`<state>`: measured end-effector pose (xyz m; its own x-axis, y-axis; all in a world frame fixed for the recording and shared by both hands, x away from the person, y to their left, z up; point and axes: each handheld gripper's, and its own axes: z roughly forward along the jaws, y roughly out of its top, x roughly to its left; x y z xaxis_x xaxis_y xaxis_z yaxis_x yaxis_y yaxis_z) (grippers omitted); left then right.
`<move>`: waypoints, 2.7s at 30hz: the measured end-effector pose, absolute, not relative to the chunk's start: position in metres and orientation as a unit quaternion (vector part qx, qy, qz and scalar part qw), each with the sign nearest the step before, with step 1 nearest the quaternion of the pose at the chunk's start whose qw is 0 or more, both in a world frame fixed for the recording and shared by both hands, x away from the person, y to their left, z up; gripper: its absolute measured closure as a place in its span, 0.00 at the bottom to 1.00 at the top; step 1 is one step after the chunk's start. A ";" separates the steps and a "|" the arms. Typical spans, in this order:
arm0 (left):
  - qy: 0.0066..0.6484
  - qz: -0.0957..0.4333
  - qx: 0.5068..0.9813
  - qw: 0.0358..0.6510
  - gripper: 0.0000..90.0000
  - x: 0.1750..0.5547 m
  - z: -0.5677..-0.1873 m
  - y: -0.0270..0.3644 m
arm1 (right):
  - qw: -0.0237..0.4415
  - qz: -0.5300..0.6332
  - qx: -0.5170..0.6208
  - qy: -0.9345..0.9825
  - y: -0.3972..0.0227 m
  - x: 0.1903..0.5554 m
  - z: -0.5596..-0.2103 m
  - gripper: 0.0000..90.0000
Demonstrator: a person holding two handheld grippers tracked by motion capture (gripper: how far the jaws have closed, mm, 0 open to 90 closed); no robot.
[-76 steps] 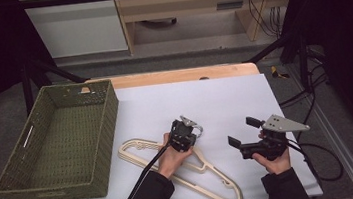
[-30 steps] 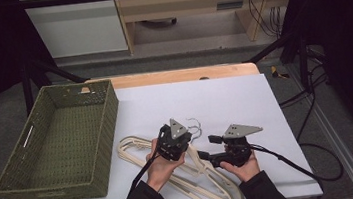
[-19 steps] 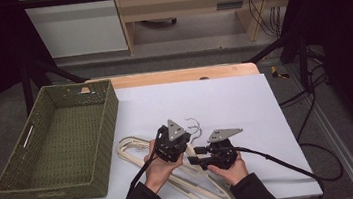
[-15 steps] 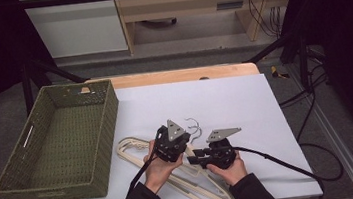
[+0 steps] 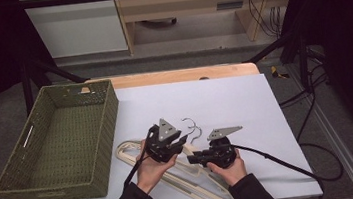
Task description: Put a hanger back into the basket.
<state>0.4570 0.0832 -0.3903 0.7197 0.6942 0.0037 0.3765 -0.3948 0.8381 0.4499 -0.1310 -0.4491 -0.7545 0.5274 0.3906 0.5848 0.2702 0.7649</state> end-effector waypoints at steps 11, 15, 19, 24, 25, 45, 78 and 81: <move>0.289 0.189 0.810 0.474 0.26 0.442 -0.371 0.133 | 0.056 -0.512 -0.347 -0.784 -0.134 0.447 -0.441 0.93; 0.278 0.195 0.815 0.470 0.20 0.436 -0.373 0.145 | 0.078 -0.521 -0.337 -0.781 -0.136 0.444 -0.435 0.95; 0.275 0.188 0.813 0.477 0.19 0.433 -0.375 0.155 | 0.086 -0.526 -0.330 -0.779 -0.138 0.442 -0.430 0.96; 0.262 0.166 0.816 0.487 0.18 0.429 -0.378 0.164 | 0.077 -0.537 -0.305 -0.783 -0.143 0.437 -0.414 0.97; 0.260 0.162 0.815 0.492 0.18 0.429 -0.379 0.165 | 0.075 -0.539 -0.301 -0.783 -0.145 0.437 -0.412 0.97; 0.205 0.106 0.863 0.449 0.68 0.428 -0.392 0.144 | 0.080 -0.525 -0.236 -0.814 -0.140 0.431 -0.402 0.97; 0.204 0.081 0.864 0.454 0.95 0.413 -0.382 0.139 | -0.075 -0.551 -0.253 -0.792 -0.152 0.428 -0.392 0.47; 0.218 0.095 0.857 0.458 0.95 0.413 -0.379 0.141 | -0.102 -0.553 -0.263 -0.784 -0.159 0.426 -0.387 0.37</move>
<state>0.4128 0.1415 -0.3794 0.8869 0.4604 -0.0379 0.2872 -0.4853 0.8258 0.4264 -0.1593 -0.3874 -0.8409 0.5252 0.1303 0.2988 0.2500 0.9210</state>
